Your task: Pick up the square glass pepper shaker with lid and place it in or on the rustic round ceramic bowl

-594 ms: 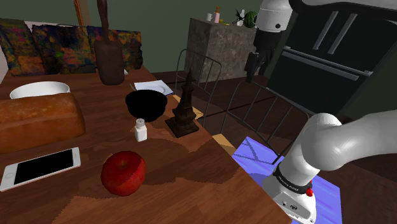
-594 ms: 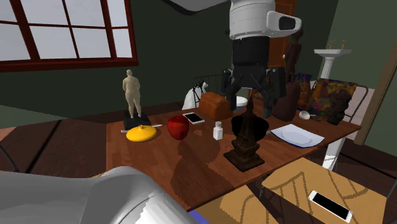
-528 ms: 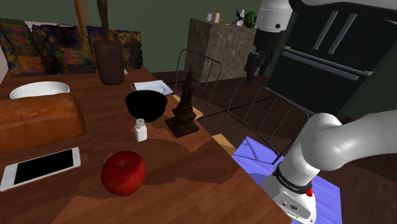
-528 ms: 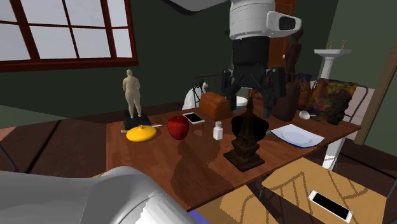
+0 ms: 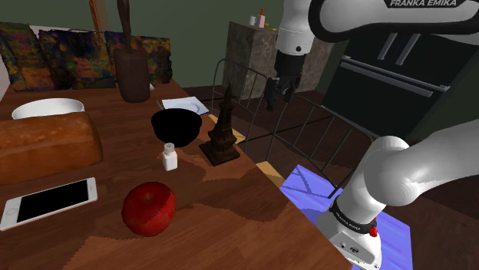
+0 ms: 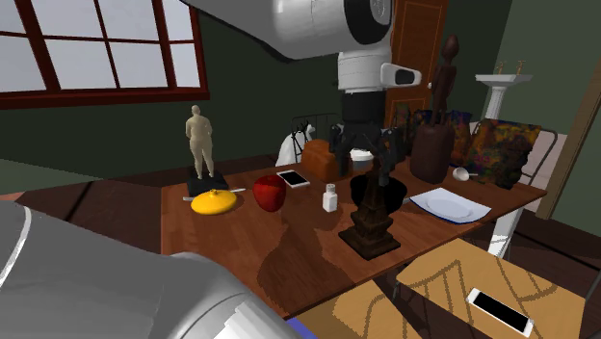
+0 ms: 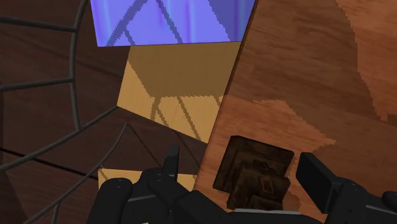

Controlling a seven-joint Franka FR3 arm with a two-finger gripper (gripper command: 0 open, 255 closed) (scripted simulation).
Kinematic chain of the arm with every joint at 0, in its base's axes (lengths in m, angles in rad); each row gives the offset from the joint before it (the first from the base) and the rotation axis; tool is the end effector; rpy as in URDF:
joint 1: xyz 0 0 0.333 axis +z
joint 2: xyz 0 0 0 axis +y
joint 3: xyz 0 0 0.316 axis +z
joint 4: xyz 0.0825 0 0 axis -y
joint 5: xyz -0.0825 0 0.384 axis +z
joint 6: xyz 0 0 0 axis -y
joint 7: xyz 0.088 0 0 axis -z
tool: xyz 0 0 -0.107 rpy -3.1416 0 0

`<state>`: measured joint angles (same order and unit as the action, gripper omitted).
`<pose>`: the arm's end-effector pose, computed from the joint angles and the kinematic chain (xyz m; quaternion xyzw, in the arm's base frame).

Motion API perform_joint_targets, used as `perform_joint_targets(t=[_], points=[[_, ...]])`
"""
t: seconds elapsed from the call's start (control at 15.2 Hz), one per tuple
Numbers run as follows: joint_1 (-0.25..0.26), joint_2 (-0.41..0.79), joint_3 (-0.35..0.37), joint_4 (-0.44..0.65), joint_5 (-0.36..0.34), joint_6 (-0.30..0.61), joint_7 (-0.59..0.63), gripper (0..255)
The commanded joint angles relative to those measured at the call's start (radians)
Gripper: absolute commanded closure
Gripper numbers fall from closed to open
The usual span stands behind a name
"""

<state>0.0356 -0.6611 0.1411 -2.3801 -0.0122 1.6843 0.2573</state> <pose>0.3420 0.0682 0.5456 0.9971 -0.0550 -0.0095 0.0522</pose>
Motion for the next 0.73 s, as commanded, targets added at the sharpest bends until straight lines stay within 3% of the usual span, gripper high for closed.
perform_joint_targets(t=[0.0,0.66], points=[[0.007,0.054,0.023,0.01,0.012,0.052,0.024,0],[0.026,0.369,0.138,0.115,0.012,0.297,0.154,0]])
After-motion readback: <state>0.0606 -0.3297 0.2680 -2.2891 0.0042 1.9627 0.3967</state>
